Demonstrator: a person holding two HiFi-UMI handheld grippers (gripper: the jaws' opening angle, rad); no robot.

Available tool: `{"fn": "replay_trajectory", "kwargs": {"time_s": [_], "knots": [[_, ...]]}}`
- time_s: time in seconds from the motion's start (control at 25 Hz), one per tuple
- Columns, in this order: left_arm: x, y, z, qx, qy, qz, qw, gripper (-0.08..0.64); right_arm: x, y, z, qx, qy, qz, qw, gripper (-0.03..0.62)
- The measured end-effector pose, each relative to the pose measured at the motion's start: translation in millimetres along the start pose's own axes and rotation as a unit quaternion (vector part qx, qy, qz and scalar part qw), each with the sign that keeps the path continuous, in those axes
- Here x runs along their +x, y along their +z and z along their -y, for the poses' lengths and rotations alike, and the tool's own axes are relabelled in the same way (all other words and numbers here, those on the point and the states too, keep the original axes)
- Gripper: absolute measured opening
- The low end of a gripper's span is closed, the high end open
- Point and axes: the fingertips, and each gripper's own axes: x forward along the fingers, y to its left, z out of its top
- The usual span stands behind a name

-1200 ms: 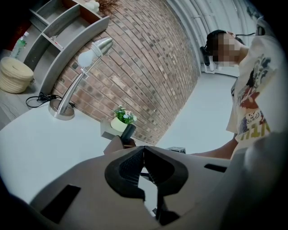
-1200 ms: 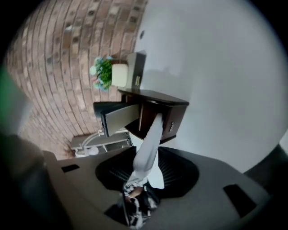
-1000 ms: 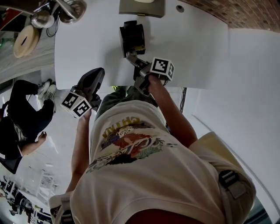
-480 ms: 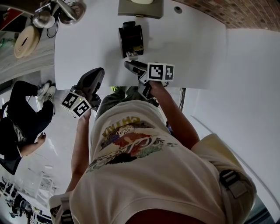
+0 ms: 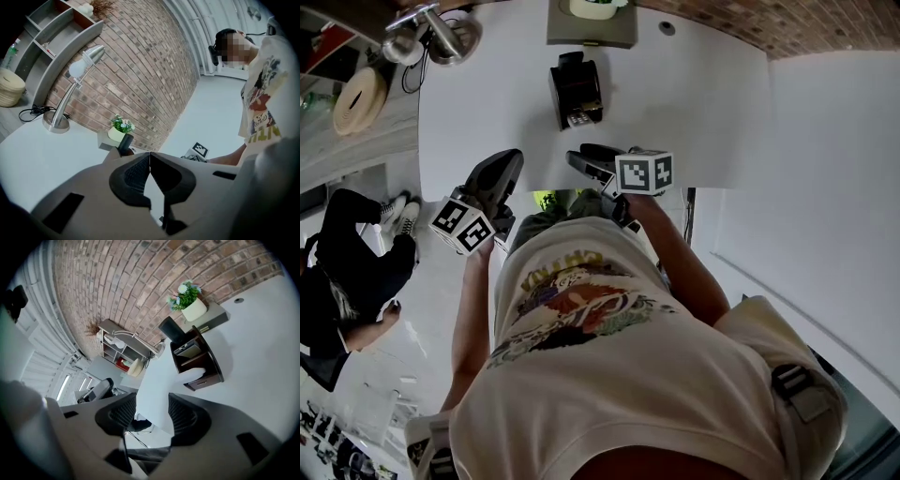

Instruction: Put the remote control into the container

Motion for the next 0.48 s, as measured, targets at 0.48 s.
{"fn": "replay_trajectory", "kwargs": {"time_s": [0.48], "knots": [[1.4,-8.8,33.9,0.003,-0.018,0.007,0.9998,0.006,-36.1,-2.3,-33.4,-0.186,-0.005,0.026,0.982,0.148]]}}
